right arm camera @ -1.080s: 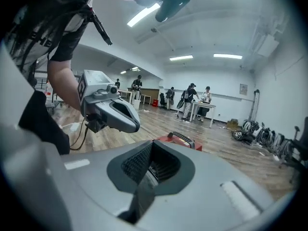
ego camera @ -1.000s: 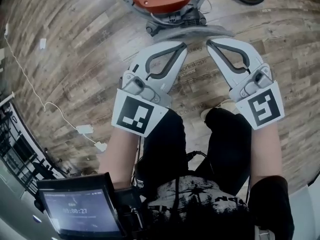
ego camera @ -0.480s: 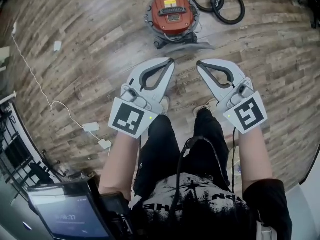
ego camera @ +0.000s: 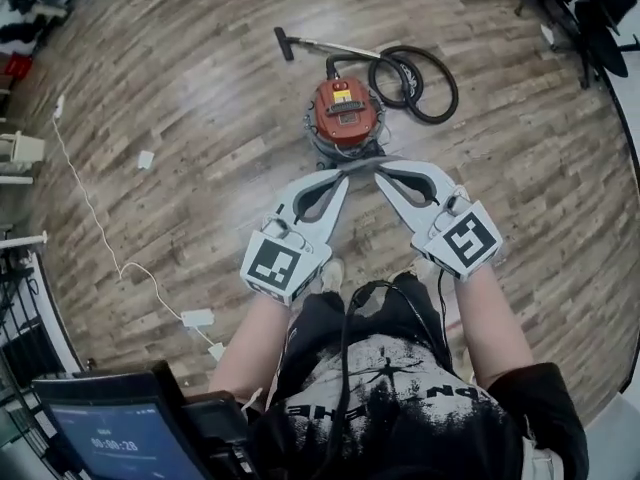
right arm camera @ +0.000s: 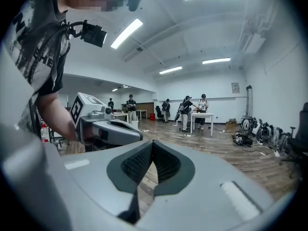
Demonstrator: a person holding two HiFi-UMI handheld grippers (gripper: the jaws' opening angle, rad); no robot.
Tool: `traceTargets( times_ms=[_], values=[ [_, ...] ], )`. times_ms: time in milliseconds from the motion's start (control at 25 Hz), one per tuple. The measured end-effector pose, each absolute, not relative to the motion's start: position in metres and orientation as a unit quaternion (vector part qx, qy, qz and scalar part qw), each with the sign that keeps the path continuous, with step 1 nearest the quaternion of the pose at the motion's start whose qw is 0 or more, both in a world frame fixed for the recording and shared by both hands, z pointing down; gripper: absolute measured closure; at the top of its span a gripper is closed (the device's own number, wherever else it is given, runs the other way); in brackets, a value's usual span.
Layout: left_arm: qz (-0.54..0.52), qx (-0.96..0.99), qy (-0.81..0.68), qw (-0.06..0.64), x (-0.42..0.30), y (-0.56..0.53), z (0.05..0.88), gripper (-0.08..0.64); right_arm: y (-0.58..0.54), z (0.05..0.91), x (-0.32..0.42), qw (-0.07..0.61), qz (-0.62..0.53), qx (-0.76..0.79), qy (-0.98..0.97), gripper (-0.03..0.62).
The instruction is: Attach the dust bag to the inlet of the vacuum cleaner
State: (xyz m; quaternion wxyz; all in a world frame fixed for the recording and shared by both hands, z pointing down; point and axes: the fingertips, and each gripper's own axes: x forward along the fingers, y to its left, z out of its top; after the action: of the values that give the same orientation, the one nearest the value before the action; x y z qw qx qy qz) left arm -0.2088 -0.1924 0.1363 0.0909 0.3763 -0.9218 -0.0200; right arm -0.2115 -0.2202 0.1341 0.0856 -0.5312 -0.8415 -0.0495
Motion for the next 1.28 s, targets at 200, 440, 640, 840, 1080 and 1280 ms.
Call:
traceTargets(
  times_ms=[200, 440, 640, 840, 1080, 1280],
  values=[
    [-0.011, 0.4, -0.913, 0.083, -0.193, -0.206, 0.097, 0.558, -0.231, 0.087, -0.194, 0.08, -0.022, -0.521, -0.85, 0.586],
    [-0.001, 0.413, -0.909, 0.058, -0.177, -0.205, 0.06, 0.558, -0.23, 0.058, -0.18, 0.052, -0.037, -0.519, -0.852, 0.586],
    [-0.009, 0.405, -0.913, 0.043, -0.164, -0.193, 0.041, 0.558, -0.22, 0.047, -0.168, 0.03, -0.045, -0.526, -0.848, 0.587],
    [0.004, 0.404, -0.914, 0.037, -0.152, -0.185, 0.037, 0.558, -0.221, 0.044, -0.164, 0.02, -0.057, -0.509, -0.858, 0.587],
    [0.009, 0.411, -0.911, 0.032, -0.137, -0.191, 0.042, 0.558, -0.227, 0.054, -0.147, 0.027, -0.056, -0.509, -0.859, 0.588],
    [0.023, 0.427, -0.903, 0.03, -0.126, -0.2, 0.042, 0.558, -0.229, 0.05, -0.138, 0.019, -0.06, -0.505, -0.861, 0.588]
  ],
)
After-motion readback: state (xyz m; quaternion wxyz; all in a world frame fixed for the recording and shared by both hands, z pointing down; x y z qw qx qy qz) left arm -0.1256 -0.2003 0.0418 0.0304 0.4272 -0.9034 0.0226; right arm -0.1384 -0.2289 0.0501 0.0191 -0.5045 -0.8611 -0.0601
